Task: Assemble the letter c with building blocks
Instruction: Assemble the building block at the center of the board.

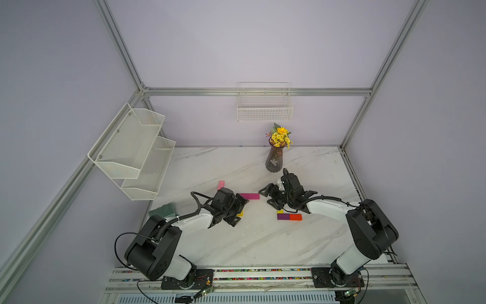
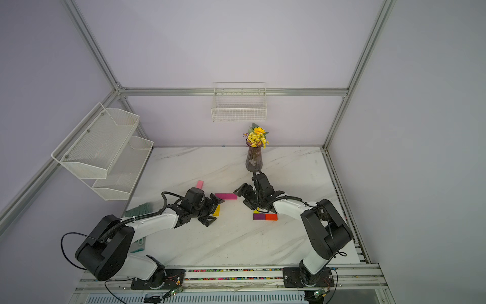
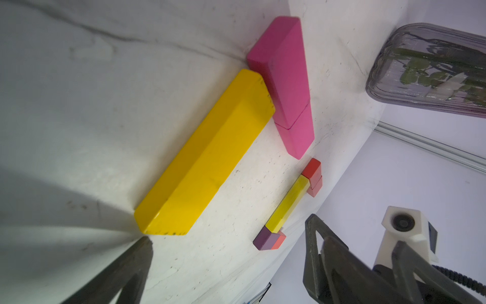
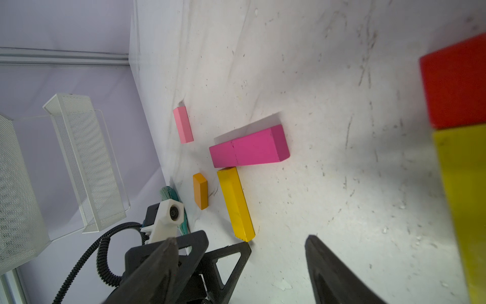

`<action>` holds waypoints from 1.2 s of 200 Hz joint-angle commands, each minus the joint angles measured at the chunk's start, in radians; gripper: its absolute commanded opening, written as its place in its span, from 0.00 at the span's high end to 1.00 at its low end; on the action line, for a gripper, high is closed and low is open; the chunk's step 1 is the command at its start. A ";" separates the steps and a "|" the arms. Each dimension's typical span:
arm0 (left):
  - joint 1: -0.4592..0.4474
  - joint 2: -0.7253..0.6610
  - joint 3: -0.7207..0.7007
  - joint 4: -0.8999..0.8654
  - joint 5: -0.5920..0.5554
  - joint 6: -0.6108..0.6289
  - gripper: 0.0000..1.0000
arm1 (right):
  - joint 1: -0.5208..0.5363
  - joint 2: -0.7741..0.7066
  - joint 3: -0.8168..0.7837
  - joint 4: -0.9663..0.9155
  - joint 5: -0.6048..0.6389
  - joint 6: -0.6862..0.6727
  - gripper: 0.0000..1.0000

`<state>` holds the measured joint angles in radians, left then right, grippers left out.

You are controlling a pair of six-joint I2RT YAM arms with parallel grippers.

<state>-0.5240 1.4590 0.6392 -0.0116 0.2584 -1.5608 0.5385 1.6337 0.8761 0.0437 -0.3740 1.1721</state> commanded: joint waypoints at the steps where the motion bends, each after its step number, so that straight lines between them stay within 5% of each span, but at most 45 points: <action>1: 0.007 0.009 -0.003 0.034 0.012 0.001 0.00 | -0.005 -0.032 0.001 -0.022 0.017 0.001 0.22; 240: 0.038 0.025 -0.004 0.050 0.027 0.025 0.00 | -0.006 -0.066 -0.020 -0.044 0.032 0.001 0.22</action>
<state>-0.4973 1.4868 0.6392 0.0204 0.2798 -1.5524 0.5385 1.5967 0.8703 0.0204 -0.3557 1.1717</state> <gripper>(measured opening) 0.999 0.782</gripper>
